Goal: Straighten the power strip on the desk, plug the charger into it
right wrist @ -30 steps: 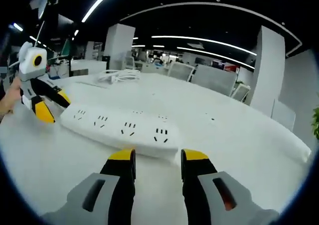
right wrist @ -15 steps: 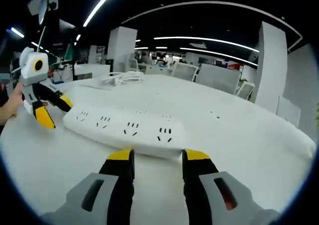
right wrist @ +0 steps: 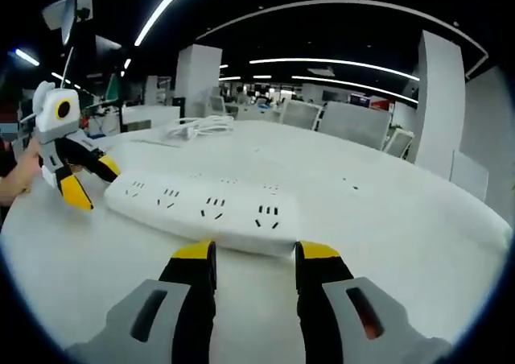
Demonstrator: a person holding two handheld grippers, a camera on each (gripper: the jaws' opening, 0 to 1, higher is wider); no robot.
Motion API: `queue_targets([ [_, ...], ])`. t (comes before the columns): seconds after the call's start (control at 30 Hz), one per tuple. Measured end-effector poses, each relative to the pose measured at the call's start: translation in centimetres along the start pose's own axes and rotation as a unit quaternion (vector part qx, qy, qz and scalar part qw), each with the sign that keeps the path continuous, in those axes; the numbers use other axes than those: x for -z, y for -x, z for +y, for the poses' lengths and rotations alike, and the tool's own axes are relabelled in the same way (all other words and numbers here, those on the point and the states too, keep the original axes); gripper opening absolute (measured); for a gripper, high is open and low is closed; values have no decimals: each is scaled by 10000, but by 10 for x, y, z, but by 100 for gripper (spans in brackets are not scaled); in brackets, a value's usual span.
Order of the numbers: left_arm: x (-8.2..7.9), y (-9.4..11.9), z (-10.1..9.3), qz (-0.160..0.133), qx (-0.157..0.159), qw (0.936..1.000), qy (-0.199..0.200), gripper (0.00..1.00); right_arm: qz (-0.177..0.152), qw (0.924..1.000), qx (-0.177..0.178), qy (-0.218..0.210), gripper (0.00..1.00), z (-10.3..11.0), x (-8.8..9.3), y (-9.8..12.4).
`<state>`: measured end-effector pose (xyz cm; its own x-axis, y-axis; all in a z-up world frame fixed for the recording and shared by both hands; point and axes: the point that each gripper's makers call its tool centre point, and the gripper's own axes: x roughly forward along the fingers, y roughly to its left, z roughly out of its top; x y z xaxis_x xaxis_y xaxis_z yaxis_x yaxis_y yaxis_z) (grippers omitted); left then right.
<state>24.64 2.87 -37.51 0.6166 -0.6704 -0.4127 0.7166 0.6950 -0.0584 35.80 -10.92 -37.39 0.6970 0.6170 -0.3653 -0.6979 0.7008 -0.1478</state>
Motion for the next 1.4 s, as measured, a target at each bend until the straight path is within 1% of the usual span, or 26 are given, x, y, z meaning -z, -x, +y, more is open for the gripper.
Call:
queue_targets([
  [0.37, 2, 2, 4, 22, -9, 10000, 23, 34, -11, 10000, -8, -97, 35, 3, 0, 2],
  [0.5, 2, 3, 5, 36, -23, 10000, 61, 34, -18, 9999, -15, -124, 31, 2, 0, 3],
  [0.7, 3, 6, 8, 88, -74, 9999, 34, 34, 37, 9999, -73, -62, 30, 5, 0, 7],
  [0.83, 4, 11, 8, 183, -25, 9998, 112, 37, 75, 9998, -156, -49, 25, 10, 0, 10],
  [1.03, 6, 14, 14, 255, -124, 9996, 32, 35, 144, 9996, -259, 31, 26, 18, 0, 12],
  [1.3, 8, 22, 20, 326, -76, 9994, 54, 35, 230, 9987, -407, 184, 25, 29, -1, 16],
  [1.4, 9, 25, 23, 344, -66, 9993, 88, 33, 264, 9982, -471, 266, 25, 34, -1, 18],
])
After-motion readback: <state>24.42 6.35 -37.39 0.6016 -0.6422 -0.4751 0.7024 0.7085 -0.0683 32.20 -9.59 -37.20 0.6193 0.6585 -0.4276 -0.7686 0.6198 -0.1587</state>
